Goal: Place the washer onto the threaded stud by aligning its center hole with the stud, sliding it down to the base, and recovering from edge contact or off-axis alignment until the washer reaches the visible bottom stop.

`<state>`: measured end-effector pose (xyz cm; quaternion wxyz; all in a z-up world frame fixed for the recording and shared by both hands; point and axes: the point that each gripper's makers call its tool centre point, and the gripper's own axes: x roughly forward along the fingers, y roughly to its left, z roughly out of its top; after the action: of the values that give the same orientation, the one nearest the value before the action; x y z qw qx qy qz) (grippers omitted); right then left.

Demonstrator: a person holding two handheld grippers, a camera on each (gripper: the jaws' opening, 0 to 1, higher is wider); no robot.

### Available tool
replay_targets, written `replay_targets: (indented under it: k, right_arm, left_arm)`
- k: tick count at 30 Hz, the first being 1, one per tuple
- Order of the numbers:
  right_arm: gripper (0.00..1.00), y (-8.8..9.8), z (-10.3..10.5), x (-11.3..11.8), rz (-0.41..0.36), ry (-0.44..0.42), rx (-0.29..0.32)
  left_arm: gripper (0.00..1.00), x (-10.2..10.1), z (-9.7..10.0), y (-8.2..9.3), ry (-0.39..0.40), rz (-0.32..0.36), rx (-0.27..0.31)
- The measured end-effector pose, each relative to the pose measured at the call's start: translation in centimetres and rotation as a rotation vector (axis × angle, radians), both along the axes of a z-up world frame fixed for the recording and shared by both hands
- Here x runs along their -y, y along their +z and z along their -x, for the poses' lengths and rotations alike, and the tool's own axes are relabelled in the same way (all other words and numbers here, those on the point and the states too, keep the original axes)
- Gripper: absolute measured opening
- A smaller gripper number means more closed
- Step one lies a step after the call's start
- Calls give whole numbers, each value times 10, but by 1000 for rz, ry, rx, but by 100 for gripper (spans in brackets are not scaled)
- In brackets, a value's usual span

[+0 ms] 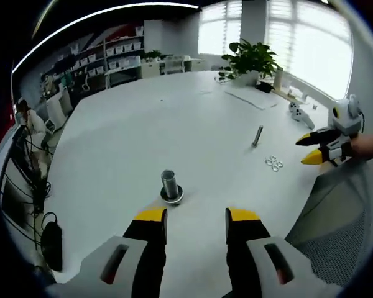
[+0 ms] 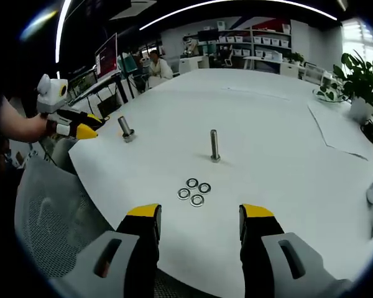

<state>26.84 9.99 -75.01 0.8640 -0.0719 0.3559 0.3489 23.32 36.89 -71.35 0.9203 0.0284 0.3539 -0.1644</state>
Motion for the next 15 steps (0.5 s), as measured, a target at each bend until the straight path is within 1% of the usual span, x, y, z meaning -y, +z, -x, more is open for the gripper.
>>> replay_targets:
  k: [6,11,15]
  right_arm:
    - [53,-1,1,0,5,5,-2]
    - [53,-2,1,0,11,6,-6]
    - [53,-4,2,0,17,9,-11]
  left_arm:
    - [36,-2,10,-1,34,30,8]
    - [36,3,14,6,29,50,37]
    - [36,2,21,1,35,61,28]
